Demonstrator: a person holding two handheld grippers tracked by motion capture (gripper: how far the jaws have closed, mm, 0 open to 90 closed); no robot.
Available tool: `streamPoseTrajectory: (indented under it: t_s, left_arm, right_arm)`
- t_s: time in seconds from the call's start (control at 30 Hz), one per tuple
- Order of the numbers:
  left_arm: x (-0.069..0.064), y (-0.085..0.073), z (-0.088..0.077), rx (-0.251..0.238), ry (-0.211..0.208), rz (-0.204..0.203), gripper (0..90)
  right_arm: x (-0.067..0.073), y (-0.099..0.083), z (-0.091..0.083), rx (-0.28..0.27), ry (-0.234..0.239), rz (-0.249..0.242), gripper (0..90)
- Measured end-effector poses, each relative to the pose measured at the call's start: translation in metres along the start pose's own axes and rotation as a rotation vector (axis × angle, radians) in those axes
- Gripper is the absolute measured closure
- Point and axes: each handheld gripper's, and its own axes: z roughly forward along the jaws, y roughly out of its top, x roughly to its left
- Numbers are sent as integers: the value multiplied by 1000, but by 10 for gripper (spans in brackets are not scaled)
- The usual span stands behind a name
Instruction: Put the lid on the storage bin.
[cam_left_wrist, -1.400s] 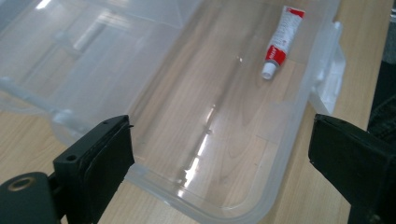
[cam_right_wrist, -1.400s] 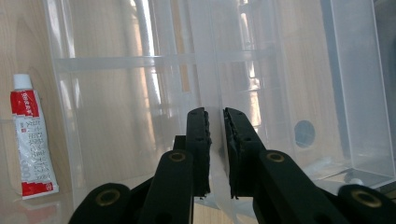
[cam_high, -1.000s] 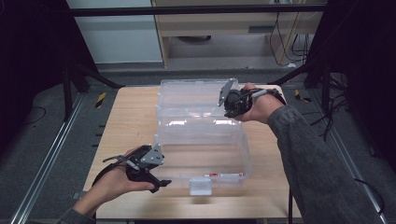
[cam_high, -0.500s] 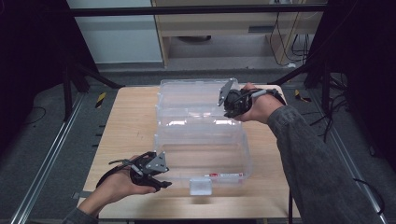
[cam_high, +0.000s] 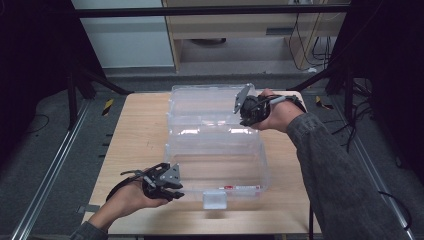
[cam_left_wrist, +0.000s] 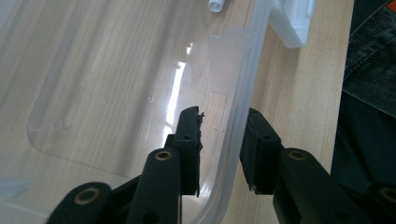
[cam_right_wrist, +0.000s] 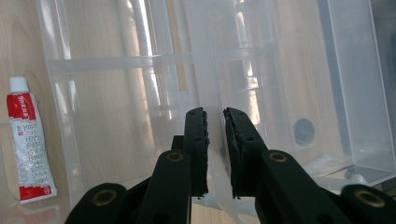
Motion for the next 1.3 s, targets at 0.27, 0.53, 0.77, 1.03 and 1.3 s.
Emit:
streamPoseTrajectory:
  t_s: [0.27,0.53,0.77,1.03,1.3]
  left_arm:
    - [-1,1,1,7,-16,0,799]
    - [-1,1,1,-1,2,-6,799]
    - [6,2,3,-11,19,-10,798]
    - [11,7,6,-5,25,-16,800]
    - [7,6,6,-15,56,-28,798]
  right_arm:
    - [0,0,0,-3,0,-7,798]
    - [-1,1,1,-5,4,-12,803]
    - [-7,2,3,2,-1,-4,805]
    - [-15,4,6,8,8,6,817]
    - [-10,8,-2,8,26,-5,852]
